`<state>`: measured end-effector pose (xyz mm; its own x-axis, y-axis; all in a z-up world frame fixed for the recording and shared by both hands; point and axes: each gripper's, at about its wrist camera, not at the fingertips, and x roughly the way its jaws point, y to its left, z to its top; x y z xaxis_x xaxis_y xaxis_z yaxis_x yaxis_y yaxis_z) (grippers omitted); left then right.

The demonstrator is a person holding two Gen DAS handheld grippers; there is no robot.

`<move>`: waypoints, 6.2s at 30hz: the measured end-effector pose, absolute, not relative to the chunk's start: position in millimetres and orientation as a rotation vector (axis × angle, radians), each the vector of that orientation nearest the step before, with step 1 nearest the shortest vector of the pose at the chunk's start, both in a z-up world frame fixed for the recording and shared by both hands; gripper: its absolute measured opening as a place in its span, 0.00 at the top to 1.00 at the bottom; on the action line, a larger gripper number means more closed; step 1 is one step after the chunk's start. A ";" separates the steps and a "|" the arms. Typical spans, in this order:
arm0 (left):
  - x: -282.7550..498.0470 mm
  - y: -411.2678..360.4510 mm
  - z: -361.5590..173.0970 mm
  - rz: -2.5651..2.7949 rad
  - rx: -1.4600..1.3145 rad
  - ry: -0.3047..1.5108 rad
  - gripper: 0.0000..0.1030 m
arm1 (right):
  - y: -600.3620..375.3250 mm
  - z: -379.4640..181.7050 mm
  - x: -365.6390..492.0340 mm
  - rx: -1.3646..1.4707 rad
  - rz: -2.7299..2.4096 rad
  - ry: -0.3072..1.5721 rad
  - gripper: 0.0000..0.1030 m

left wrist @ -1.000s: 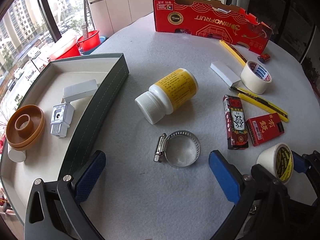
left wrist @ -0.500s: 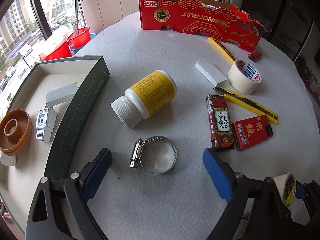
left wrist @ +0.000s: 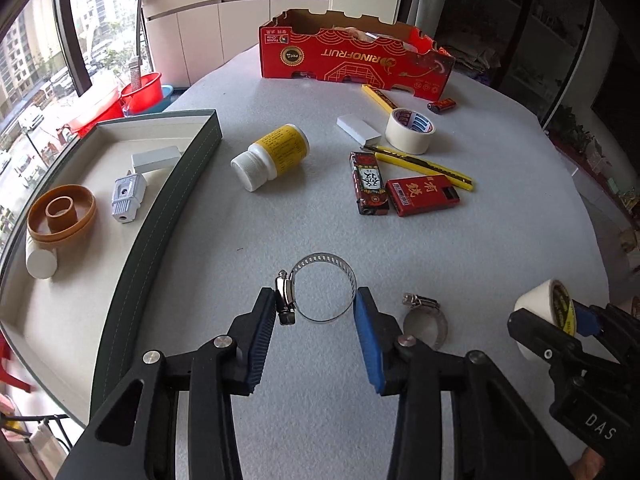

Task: Organize rigid objects
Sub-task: 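Carry the hose clamp with the left gripper while the right gripper carries the tape roll toward the tray, then lower the hose clamp into the tray and open the left gripper while the right releases the tape, then withdraw both grippers from the tray back over the table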

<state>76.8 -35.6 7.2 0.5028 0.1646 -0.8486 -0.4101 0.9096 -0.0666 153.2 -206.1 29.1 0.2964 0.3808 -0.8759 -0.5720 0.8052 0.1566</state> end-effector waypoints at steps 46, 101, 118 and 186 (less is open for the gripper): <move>-25.9 1.1 47.9 0.451 -0.331 0.791 0.58 | -138.5 64.1 76.3 -0.299 0.723 1.042 0.51; -18.8 168.5 35.2 0.749 -0.469 0.845 0.58 | 59.7 63.3 120.1 -0.352 0.985 1.089 0.51; 0.4 153.5 13.7 0.708 -0.445 0.921 0.58 | 95.8 44.8 137.0 -0.351 1.005 1.133 0.51; -30.3 142.7 10.8 0.741 -0.366 0.980 0.00 | 87.1 60.1 102.5 -0.447 1.064 1.029 0.00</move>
